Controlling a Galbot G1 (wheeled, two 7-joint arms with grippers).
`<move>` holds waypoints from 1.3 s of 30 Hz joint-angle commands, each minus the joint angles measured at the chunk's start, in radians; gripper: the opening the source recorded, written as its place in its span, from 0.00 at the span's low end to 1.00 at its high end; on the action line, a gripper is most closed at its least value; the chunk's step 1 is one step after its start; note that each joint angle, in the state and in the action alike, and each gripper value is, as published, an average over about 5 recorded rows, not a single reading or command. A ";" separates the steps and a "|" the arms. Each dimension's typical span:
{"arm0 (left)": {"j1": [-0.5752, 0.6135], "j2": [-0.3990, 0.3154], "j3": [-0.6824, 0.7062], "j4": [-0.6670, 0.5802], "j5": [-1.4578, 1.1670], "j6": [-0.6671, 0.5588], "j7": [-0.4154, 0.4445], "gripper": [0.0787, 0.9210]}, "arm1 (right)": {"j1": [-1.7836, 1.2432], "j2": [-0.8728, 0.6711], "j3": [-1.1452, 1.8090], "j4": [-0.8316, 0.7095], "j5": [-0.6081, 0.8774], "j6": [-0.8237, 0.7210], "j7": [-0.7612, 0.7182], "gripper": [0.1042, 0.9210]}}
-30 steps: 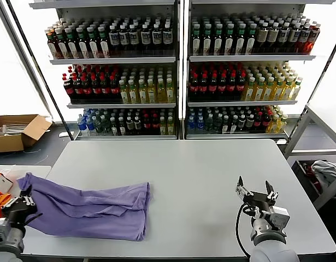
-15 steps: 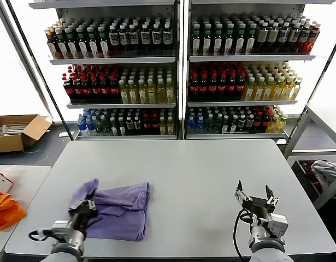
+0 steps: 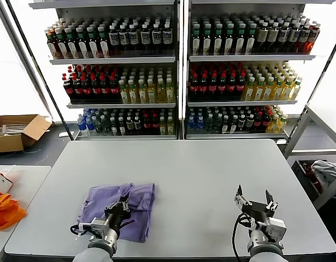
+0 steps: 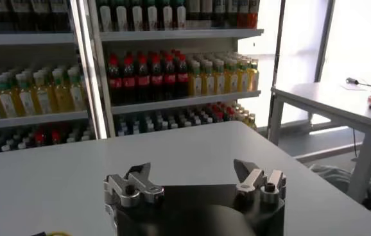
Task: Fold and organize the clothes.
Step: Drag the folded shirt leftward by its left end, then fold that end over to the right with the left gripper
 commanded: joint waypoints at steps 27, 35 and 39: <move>0.048 -0.012 0.140 -0.006 0.293 -0.045 0.053 0.01 | -0.015 0.014 -0.020 -0.073 -0.010 0.027 -0.004 0.88; 0.000 -0.032 0.132 0.149 0.301 -0.066 0.064 0.02 | -0.021 0.015 -0.021 -0.088 -0.009 0.038 -0.005 0.88; -0.005 -0.042 0.133 0.155 0.263 -0.073 0.051 0.11 | -0.018 0.018 -0.024 -0.100 -0.009 0.042 -0.004 0.88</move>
